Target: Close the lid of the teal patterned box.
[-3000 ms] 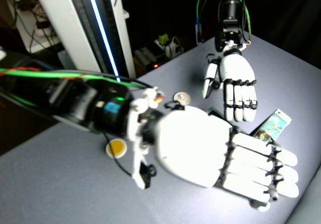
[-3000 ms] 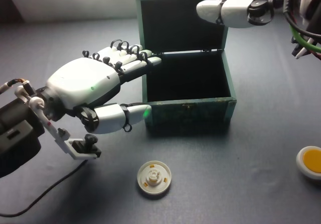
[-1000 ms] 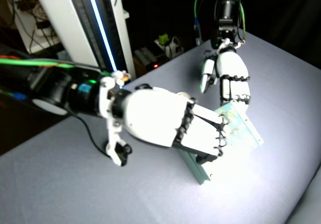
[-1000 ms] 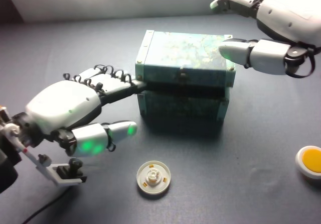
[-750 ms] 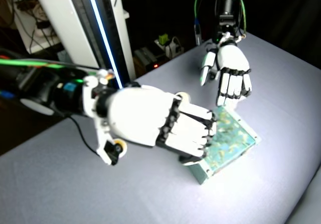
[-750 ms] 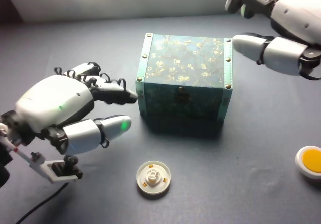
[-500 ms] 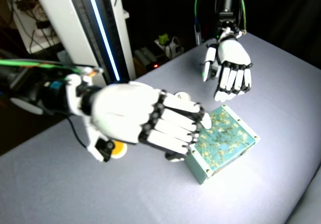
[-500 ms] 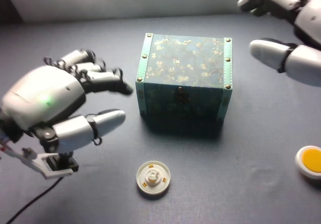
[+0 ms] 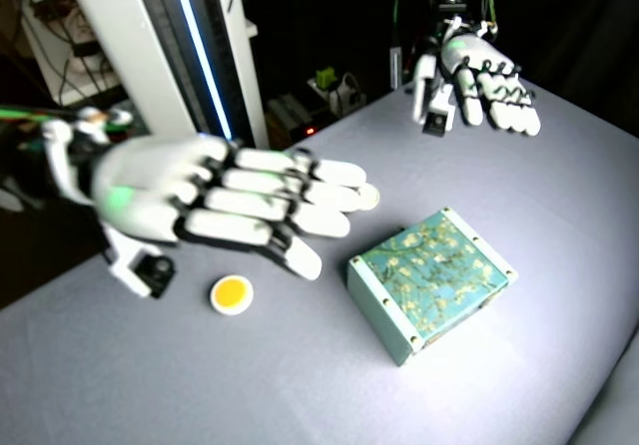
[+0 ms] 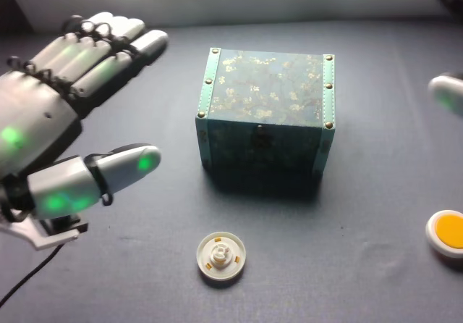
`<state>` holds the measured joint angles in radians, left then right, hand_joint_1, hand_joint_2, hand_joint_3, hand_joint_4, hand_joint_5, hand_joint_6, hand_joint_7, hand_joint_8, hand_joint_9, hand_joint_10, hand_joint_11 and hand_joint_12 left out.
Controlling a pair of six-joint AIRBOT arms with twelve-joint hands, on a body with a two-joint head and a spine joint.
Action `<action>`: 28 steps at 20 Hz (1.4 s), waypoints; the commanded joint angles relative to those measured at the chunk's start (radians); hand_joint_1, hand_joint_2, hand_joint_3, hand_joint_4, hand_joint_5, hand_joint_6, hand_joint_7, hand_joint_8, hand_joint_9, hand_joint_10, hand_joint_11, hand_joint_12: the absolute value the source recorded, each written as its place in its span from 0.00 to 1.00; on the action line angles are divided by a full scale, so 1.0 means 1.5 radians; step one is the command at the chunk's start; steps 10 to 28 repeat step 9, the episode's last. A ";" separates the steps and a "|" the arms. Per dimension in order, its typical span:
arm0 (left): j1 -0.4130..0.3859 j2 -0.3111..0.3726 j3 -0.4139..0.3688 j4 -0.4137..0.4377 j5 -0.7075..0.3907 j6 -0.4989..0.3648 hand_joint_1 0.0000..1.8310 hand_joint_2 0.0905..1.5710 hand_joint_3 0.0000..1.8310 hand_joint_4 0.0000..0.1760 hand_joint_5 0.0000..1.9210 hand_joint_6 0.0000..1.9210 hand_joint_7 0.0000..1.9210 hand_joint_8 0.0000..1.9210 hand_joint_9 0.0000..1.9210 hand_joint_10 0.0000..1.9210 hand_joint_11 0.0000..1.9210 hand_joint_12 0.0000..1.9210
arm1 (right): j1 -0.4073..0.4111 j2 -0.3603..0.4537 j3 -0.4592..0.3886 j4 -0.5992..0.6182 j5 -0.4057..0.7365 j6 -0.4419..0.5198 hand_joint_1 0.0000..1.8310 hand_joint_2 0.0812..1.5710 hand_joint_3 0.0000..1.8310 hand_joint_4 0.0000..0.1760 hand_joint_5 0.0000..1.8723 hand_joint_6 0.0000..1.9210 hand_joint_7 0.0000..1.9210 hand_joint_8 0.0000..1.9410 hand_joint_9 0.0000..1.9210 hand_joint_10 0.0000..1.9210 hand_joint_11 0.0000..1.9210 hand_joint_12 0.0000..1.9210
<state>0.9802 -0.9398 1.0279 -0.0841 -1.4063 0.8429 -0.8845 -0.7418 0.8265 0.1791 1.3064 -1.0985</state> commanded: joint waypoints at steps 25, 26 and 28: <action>0.048 0.047 -0.030 -0.060 -0.215 0.031 0.24 0.87 0.00 0.64 0.00 0.00 0.01 0.01 0.05 0.01 0.00 0.09 | -0.071 0.046 -0.026 0.025 0.255 0.029 0.09 0.92 0.00 0.11 0.00 0.00 0.00 0.00 0.00 0.00 0.00 0.00; 0.048 0.047 -0.030 -0.060 -0.215 0.031 0.24 0.87 0.00 0.64 0.00 0.00 0.01 0.01 0.05 0.01 0.00 0.09 | -0.071 0.046 -0.026 0.025 0.255 0.029 0.09 0.92 0.00 0.11 0.00 0.00 0.00 0.00 0.00 0.00 0.00 0.00; 0.048 0.047 -0.030 -0.060 -0.215 0.031 0.24 0.87 0.00 0.64 0.00 0.00 0.01 0.01 0.05 0.01 0.00 0.09 | -0.071 0.046 -0.026 0.025 0.255 0.029 0.09 0.92 0.00 0.11 0.00 0.00 0.00 0.00 0.00 0.00 0.00 0.00</action>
